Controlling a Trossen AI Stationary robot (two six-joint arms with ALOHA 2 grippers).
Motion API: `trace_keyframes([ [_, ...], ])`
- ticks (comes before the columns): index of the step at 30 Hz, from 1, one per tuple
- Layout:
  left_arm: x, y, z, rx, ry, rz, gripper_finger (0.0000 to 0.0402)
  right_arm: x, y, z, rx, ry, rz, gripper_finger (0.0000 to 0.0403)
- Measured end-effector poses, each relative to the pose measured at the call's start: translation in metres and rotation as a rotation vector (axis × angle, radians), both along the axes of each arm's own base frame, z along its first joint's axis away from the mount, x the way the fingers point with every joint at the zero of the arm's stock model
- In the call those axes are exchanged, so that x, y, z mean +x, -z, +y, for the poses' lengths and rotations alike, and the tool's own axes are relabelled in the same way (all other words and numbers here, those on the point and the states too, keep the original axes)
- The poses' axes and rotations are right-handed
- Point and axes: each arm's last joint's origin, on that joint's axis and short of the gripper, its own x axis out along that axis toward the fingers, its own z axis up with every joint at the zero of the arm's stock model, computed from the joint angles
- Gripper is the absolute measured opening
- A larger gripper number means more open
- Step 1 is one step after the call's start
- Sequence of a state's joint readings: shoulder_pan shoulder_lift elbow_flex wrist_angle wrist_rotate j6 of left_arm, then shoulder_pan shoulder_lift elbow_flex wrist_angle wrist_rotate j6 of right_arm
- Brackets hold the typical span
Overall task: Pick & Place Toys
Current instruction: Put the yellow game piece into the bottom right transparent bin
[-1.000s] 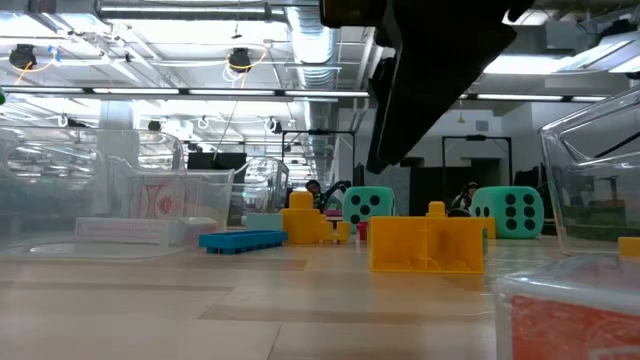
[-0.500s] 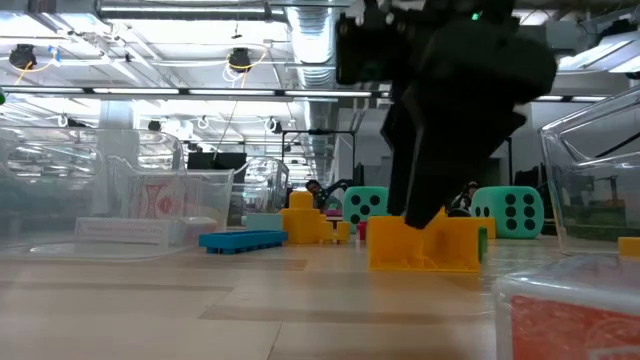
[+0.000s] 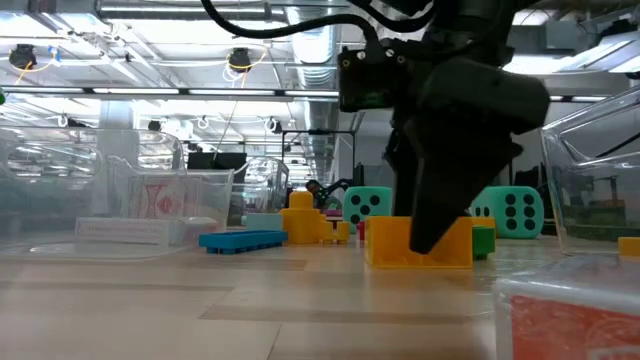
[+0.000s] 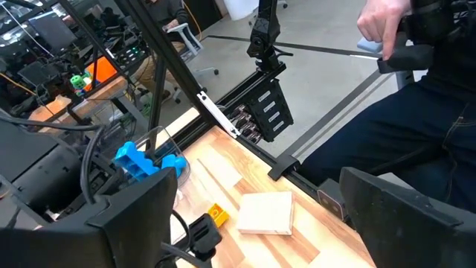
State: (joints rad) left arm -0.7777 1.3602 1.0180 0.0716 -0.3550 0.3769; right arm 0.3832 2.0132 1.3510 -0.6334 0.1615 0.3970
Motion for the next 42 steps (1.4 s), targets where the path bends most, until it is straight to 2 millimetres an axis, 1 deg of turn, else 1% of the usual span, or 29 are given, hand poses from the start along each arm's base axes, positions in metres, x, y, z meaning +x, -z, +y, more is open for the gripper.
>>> trace_keyframes([
  [3,0.000,0.000,0.000,0.000,0.000,0.000,0.0369,0.000,0.000,0.001,-0.003,-0.012,-0.003,0.0370],
  [6,0.000,0.000,0.000,0.000,0.000,0.000,0.0369,0.000,0.000,0.000,-0.023,-0.011,-0.010,0.0348],
  [15,0.000,0.000,0.000,0.000,0.001,0.000,0.0369,0.001,-0.001,0.000,-0.060,-0.024,-0.021,0.0253],
  [20,0.000,0.000,0.000,0.000,0.001,0.000,0.0369,-0.001,-0.003,0.003,-0.135,-0.047,-0.040,0.0207],
  [25,0.000,0.000,0.000,0.000,0.001,0.000,0.0369,-0.001,-0.020,0.013,-0.238,-0.064,-0.067,0.0155],
  [30,0.000,0.000,0.000,0.000,0.001,0.000,0.0369,-0.003,-0.034,0.029,-0.277,-0.097,-0.087,0.0151],
  [33,0.000,0.000,0.000,0.000,0.001,0.000,0.0369,-0.008,-0.042,0.037,-0.334,-0.104,-0.074,0.0166],
  [35,0.000,0.000,0.000,0.000,0.001,0.000,0.0369,-0.014,-0.051,0.042,-0.385,-0.084,-0.060,0.0180],
  [37,0.000,0.000,0.000,0.000,0.001,0.000,0.0369,-0.022,-0.062,0.049,-0.433,-0.057,-0.044,0.0185],
  [39,0.000,0.000,0.000,0.000,0.001,0.000,0.0369,-0.031,-0.075,0.058,-0.478,-0.033,-0.041,0.0182],
  [42,0.000,0.000,0.000,0.000,0.001,0.000,0.0369,-0.048,-0.095,0.075,-0.533,-0.007,-0.068,0.0164],
])
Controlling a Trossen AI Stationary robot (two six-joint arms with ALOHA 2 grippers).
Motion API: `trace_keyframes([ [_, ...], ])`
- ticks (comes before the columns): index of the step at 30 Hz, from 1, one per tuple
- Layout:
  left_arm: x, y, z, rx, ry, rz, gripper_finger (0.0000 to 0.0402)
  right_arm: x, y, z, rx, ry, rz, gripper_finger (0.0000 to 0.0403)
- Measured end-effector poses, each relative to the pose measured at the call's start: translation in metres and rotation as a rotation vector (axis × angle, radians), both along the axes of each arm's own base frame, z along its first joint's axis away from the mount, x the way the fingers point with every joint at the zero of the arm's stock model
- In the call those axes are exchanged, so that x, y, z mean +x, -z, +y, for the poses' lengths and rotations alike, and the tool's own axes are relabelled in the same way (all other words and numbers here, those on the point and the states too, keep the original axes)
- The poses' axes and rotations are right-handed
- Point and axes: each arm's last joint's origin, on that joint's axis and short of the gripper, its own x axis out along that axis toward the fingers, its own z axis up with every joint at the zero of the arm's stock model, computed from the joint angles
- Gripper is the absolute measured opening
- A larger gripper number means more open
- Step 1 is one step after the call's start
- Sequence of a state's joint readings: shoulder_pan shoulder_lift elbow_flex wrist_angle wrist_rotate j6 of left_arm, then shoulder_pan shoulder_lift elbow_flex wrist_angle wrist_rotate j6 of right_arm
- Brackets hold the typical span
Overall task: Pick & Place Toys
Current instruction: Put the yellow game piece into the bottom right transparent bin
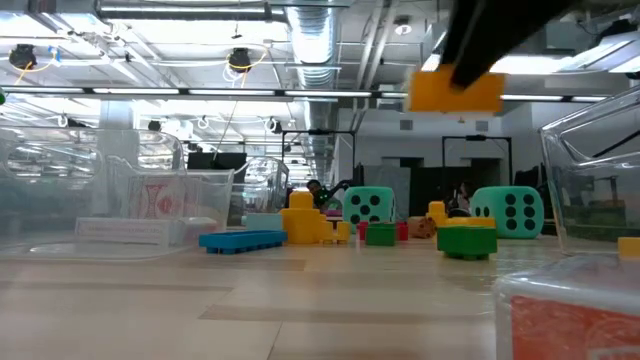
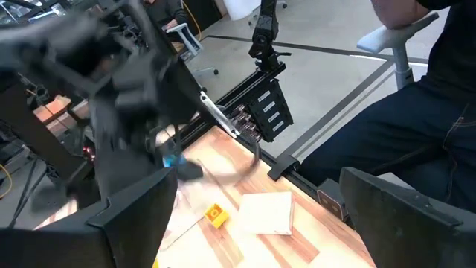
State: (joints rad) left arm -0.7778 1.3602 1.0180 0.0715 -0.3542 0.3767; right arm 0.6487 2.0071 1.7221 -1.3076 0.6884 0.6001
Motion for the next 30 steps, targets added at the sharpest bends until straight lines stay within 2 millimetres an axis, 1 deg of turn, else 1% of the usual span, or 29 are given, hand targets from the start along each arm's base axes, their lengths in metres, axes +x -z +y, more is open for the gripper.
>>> trace_keyframes([
  [2,0.000,0.000,0.000,0.000,0.000,0.000,0.0369,-0.013,-0.013,0.012,-0.023,0.010,-0.026,0.0153],
  [6,0.000,0.000,0.000,0.000,-0.001,0.000,0.0369,-0.044,-0.032,0.033,-0.038,0.045,-0.069,0.0157],
  [8,0.000,0.000,0.000,0.000,-0.001,0.000,0.0369,-0.055,-0.035,0.045,-0.010,0.034,-0.106,0.0169],
  [10,0.000,0.000,0.000,0.000,-0.001,0.000,0.0369,-0.070,-0.039,0.056,0.009,0.001,-0.122,0.0180],
  [11,0.000,0.000,0.000,0.000,-0.001,0.000,0.0369,-0.075,-0.042,0.059,0.023,-0.003,-0.133,0.0182],
  [15,0.000,0.000,0.000,-0.004,-0.001,-0.004,0.0369,-0.092,-0.047,0.068,0.070,-0.008,-0.163,0.0171],
  [19,0.000,0.000,0.000,-0.004,-0.001,-0.004,0.0369,-0.099,-0.050,0.072,0.096,-0.005,-0.180,0.0153],
  [22,0.000,0.000,0.000,-0.003,-0.001,-0.004,0.0369,-0.104,-0.048,0.075,0.113,-0.001,-0.165,0.0156],
  [24,0.000,0.000,0.000,-0.004,0.000,-0.004,0.0369,-0.106,-0.041,0.074,0.115,0.027,-0.149,0.0165],
  [27,0.000,0.000,0.000,-0.003,0.000,-0.004,0.0369,-0.107,-0.031,0.066,0.108,0.071,-0.106,0.0174],
  [30,0.000,0.000,0.000,-0.003,0.000,-0.003,0.0369,-0.106,-0.023,0.048,0.110,0.155,-0.053,0.0172],
])
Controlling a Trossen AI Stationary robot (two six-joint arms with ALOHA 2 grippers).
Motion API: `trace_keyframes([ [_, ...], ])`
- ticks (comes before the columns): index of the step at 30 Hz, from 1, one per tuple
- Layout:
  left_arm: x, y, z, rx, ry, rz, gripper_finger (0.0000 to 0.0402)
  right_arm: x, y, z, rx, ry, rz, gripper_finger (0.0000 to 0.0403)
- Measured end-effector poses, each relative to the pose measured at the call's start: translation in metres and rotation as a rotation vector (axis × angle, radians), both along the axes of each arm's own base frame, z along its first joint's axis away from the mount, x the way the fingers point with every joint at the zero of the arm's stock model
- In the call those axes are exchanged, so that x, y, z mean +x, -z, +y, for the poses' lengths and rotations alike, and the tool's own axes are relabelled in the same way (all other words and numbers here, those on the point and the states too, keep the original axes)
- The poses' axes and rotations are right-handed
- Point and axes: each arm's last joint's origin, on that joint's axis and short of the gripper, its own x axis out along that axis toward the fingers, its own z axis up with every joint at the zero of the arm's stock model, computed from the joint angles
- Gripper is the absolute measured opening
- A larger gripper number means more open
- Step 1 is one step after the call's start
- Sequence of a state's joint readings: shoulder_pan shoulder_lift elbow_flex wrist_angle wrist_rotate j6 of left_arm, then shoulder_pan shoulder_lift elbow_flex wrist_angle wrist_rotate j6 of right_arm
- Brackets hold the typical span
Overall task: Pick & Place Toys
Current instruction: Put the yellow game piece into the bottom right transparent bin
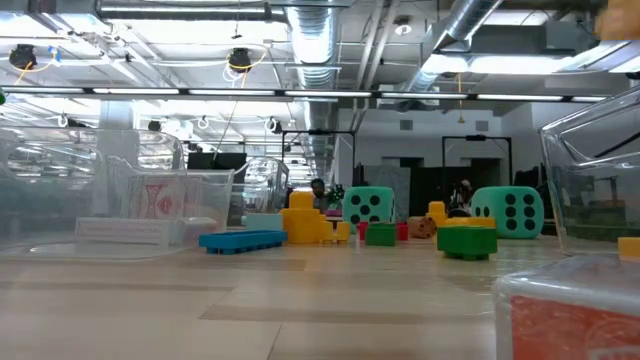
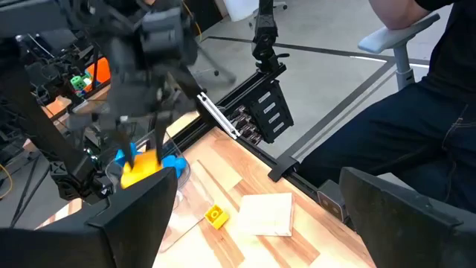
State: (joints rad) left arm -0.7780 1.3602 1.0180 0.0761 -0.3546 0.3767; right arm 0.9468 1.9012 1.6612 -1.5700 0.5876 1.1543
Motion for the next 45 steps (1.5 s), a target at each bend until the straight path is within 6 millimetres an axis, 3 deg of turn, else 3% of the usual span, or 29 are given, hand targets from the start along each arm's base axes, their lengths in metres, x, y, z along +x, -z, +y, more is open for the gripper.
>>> trace_keyframes([
  [6,0.000,0.000,0.000,0.000,0.000,0.000,0.0369,-0.010,0.011,-0.039,-0.009,0.142,0.033,0.0163],
  [10,0.000,0.000,0.000,0.001,0.000,0.000,0.0369,-0.022,0.016,-0.050,0.046,0.169,-0.012,0.0173],
  [16,0.000,0.000,0.000,0.001,0.000,0.000,0.0369,-0.031,0.021,-0.052,0.140,0.122,-0.061,0.0172],
  [35,0.000,0.000,0.000,0.004,0.001,-0.001,0.0369,-0.025,0.024,-0.055,0.108,0.089,-0.040,0.0174],
  [45,0.000,0.000,0.000,0.004,0.001,-0.001,0.0369,-0.025,0.023,-0.056,0.081,0.080,-0.057,0.0197],
])
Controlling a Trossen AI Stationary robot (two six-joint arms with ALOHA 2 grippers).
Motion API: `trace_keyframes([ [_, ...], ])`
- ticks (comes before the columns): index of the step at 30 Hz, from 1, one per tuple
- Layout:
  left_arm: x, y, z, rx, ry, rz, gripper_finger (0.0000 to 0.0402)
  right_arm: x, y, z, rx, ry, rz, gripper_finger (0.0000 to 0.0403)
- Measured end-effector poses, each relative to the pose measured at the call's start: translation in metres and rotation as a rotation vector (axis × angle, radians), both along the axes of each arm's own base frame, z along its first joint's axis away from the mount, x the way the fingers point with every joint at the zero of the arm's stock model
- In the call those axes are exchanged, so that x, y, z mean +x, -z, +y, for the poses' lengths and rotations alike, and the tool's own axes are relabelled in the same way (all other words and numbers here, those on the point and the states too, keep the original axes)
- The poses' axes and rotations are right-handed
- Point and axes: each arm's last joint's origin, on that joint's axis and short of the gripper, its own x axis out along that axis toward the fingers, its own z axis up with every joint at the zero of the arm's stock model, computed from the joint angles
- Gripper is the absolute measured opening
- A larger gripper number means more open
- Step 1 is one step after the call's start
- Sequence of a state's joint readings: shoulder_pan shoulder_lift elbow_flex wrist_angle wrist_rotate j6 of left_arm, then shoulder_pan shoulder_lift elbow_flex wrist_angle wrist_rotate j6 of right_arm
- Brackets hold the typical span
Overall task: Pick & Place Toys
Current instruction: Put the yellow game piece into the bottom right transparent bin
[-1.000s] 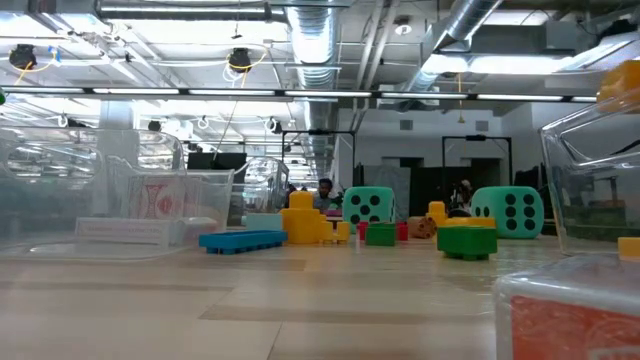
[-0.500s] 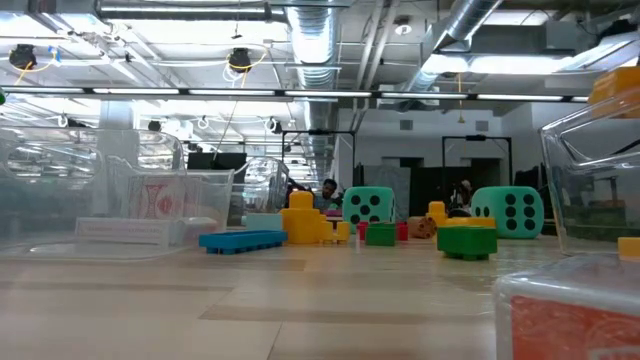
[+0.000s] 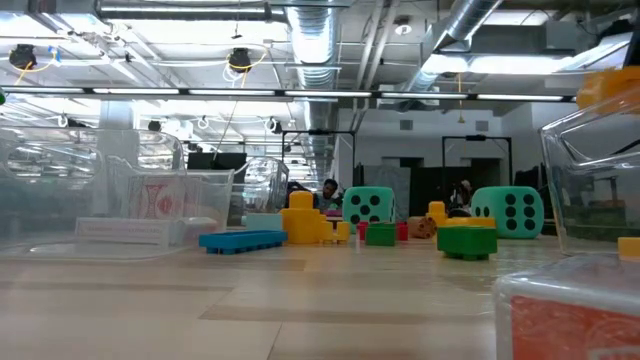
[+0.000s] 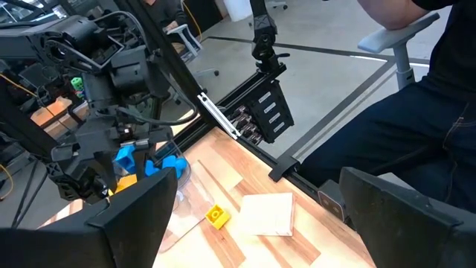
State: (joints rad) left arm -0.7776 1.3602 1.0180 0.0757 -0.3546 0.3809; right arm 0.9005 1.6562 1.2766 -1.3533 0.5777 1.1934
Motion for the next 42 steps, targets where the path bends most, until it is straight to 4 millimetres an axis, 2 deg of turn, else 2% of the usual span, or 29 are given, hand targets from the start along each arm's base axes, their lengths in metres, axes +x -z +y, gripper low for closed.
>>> trace_keyframes([
  [19,0.000,0.000,0.000,0.000,0.000,0.000,0.0369,0.000,0.000,-0.001,-0.008,0.001,0.003,0.0209],
  [29,0.001,0.000,0.001,-0.001,-0.006,-0.001,0.0369,0.008,0.000,-0.008,-0.016,0.017,0.015,0.0207],
  [36,0.018,-0.007,0.014,-0.106,-0.127,-0.064,0.0369,0.014,-0.011,-0.005,-0.004,0.002,-0.029,0.0208],
  [42,0.043,0.005,0.030,-0.138,-0.310,-0.064,0.0369,0.018,-0.036,0.009,0.004,-0.076,-0.177,0.0209],
])
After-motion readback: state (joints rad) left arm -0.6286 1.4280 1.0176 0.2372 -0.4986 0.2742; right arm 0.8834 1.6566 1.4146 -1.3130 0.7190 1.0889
